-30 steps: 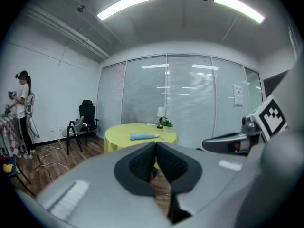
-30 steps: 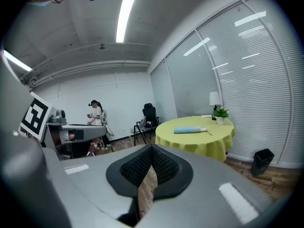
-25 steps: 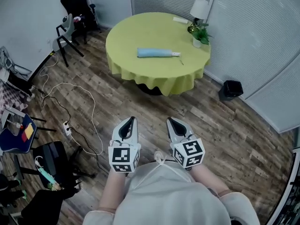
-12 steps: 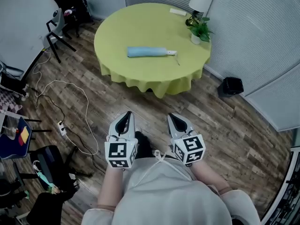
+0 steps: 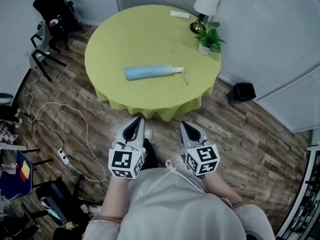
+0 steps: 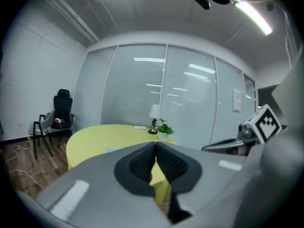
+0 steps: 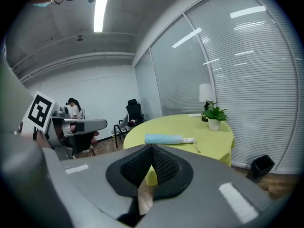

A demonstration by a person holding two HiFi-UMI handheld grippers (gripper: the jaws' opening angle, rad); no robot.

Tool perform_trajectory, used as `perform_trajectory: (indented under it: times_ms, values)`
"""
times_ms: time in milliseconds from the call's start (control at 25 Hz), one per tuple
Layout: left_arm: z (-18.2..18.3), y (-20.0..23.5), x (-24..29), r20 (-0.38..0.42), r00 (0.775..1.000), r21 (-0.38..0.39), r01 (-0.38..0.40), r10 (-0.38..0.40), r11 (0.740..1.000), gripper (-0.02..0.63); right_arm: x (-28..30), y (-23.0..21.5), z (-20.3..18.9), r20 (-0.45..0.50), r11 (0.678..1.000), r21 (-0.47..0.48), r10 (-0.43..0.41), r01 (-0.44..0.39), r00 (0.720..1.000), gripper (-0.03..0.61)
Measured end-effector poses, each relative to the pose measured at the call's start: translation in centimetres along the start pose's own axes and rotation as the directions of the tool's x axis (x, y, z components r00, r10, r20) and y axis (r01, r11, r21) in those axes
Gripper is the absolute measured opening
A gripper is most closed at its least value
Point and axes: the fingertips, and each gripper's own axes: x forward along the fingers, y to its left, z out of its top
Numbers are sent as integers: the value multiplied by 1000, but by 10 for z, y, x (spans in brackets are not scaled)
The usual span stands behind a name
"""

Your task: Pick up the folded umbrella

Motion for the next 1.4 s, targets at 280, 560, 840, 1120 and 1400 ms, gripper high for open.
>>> perform_trajectory:
  times_ms: [280, 560, 840, 1120, 1400]
  values:
    - [34, 70, 110, -30, 991, 0, 128, -128, 992, 6, 105, -28, 58, 2, 996, 46, -82, 82, 997, 0]
    - [39, 130, 198, -91, 974, 13, 212, -210, 977, 6, 197, -53, 88, 6, 988, 76, -132, 131, 991, 0]
    - [2, 159, 263, -244, 934, 157, 303, -260, 940, 35, 255, -79, 86, -55, 979, 74, -185, 189, 981, 0]
    - [-57, 155, 306, -540, 763, 295, 568, -356, 769, 213, 284, -92, 72, -122, 972, 99, -200, 212, 972, 0]
    - [-103, 140, 340, -718, 607, 361, 744, -341, 563, 354, 292, -102, 52, -179, 966, 117, -210, 233, 961, 0]
